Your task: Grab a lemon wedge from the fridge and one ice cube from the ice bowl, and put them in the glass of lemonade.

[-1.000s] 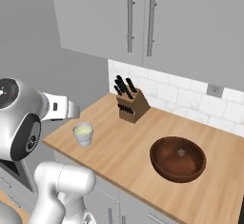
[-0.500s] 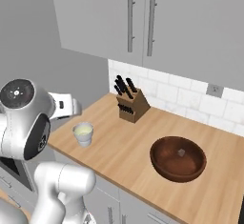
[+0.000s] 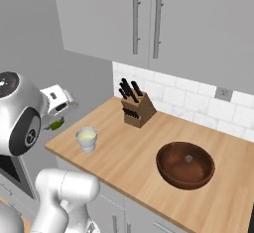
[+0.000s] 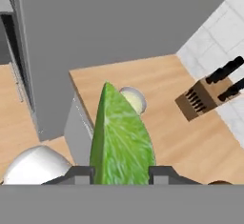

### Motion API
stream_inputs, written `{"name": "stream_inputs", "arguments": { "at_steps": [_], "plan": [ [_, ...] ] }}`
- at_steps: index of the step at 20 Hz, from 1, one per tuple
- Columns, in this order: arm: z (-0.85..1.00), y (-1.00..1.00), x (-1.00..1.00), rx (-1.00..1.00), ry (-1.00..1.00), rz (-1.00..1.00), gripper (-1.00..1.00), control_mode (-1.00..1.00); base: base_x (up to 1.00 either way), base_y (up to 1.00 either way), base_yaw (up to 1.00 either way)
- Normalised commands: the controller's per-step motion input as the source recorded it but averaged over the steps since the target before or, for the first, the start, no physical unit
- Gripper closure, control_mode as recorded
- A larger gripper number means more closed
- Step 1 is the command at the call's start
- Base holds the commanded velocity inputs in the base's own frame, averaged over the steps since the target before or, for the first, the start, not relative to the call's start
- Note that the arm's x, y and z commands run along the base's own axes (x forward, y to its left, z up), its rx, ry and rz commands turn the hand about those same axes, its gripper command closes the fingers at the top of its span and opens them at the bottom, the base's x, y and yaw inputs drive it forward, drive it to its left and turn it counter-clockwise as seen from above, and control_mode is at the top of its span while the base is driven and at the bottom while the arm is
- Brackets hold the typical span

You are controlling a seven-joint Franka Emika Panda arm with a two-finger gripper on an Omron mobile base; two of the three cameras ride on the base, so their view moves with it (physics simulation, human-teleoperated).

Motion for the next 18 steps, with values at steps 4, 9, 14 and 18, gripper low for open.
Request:
{"name": "stream_inputs", "arguments": {
  "at_steps": [4, 9, 14, 18],
  "plan": [
    [-0.24, -0.11, 0.00, -0.46, -0.01, 0.39, 1.00, -1.00, 0.00, 0.00, 0.00],
    [-0.16, -0.29, 0.05, -0.27, -0.04, 0.49, 1.00, -1.00, 0.00, 0.00, 0.00],
    [-0.10, -0.02, 0.22, -0.34, 0.00, 0.47, 1.00, -1.00, 0.00, 0.00, 0.00],
    [-0.19, -0.09, 0.12, -0.41, 0.00, 0.52, 1.00, -1.00, 0.00, 0.00, 0.00]
  ]
}}
